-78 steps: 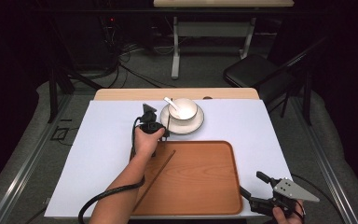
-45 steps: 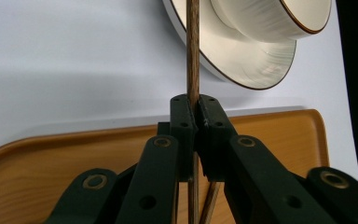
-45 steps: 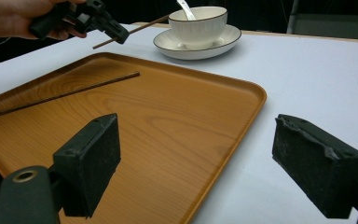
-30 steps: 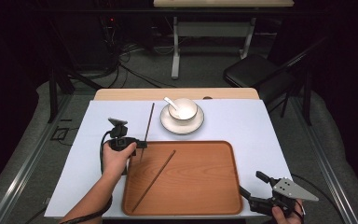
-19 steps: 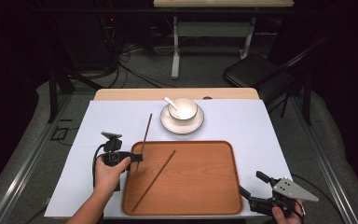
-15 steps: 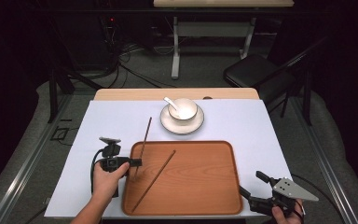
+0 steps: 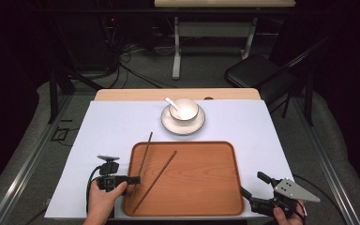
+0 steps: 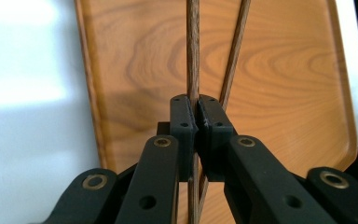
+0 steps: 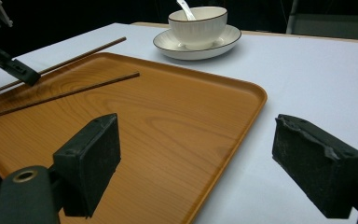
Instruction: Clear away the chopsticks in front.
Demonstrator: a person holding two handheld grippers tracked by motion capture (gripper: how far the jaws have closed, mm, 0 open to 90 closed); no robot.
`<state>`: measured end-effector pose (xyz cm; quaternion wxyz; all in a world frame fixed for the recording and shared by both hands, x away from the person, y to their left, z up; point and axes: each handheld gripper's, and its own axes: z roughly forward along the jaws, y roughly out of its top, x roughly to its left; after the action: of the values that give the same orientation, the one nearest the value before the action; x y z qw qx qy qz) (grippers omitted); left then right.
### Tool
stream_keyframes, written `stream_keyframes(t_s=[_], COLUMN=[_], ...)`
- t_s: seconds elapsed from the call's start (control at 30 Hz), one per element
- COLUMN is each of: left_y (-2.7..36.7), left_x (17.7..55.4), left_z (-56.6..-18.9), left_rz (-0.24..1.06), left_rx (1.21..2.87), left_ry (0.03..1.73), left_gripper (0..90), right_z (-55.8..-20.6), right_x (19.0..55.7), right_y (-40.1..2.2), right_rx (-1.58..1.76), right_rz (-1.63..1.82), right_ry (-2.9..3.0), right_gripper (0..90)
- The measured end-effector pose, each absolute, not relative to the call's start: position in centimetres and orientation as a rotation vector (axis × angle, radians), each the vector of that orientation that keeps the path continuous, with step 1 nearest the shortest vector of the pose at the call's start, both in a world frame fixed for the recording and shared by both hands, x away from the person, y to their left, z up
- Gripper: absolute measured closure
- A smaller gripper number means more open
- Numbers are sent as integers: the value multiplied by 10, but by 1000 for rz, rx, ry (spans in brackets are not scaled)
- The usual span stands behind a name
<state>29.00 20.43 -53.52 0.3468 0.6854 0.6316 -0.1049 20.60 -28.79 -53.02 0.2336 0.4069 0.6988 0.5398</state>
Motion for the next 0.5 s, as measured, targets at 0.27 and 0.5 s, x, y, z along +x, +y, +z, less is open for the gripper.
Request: stream_keyframes(t_s=[0.27, 0.5], left_y=[205, 205], left_x=[274, 268], left_z=[-546, -548], left_rz=[-305, -307], left_rx=[1809, 1825], left_ry=[1649, 1645], left_gripper=[853, 852], right_z=[-530, -530], right_x=[206, 206], right_y=[-289, -288], right_rx=[1120, 1127], right_rz=[1483, 1484], right_ry=[1916, 1915], right_gripper=[144, 144])
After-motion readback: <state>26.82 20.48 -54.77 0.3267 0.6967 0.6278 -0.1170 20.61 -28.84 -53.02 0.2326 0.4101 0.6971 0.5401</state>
